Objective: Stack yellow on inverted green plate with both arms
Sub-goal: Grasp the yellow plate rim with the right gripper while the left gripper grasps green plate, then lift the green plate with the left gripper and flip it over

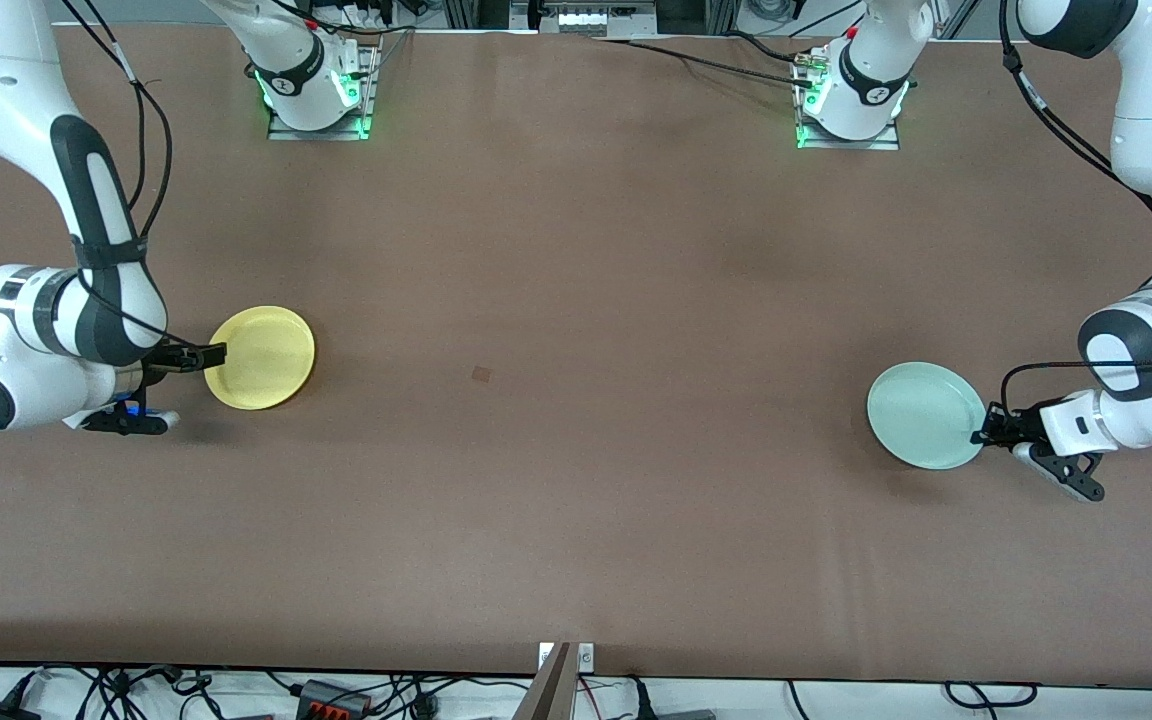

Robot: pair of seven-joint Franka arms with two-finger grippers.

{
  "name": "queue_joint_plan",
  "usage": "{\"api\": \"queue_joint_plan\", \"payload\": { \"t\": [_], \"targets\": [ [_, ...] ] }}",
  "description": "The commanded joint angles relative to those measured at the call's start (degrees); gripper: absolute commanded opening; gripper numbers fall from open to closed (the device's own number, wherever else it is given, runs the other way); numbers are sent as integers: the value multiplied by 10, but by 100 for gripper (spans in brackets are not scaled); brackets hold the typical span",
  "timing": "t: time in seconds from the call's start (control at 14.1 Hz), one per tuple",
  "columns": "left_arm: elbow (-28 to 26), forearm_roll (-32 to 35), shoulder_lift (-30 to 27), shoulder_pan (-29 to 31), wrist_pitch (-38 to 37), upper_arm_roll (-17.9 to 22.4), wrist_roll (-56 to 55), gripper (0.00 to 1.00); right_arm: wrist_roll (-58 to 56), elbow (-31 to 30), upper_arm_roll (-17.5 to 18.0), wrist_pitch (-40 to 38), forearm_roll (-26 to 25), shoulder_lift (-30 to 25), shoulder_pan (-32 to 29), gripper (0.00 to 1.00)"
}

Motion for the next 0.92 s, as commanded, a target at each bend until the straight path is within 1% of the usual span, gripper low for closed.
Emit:
{"api": "queue_joint_plan", "payload": {
  "t": [0.0, 0.07, 0.21, 0.43, 0.57, 0.64, 0.85],
  "targets": [
    [35, 48, -24, -35, -56, 6, -47, 1, -20, 11, 6, 13, 4, 28, -18, 100],
    [44, 80, -37, -39, -74, 2, -94, 1, -20, 11, 6, 13, 5, 35, -20, 100],
    [48, 142, -61, -67, -107, -3, -180, 1, -20, 10, 6, 13, 7, 44, -22, 100],
    [47, 212, -87, -124, -138, -1, -276, 1, -20, -1, 6, 13, 6, 45, -22, 75],
    [48, 290, -97, -164, -158, -2, -375, 1, -22, -1, 6, 14, 6, 50, -25, 65],
    [48, 322, -99, -187, -176, -3, -417, 1, -27, -1, 6, 13, 6, 50, -25, 58],
    [48, 366, -104, -244, -225, -3, -522, 1, -28, -1, 6, 15, 6, 52, -25, 35]
  ]
}}
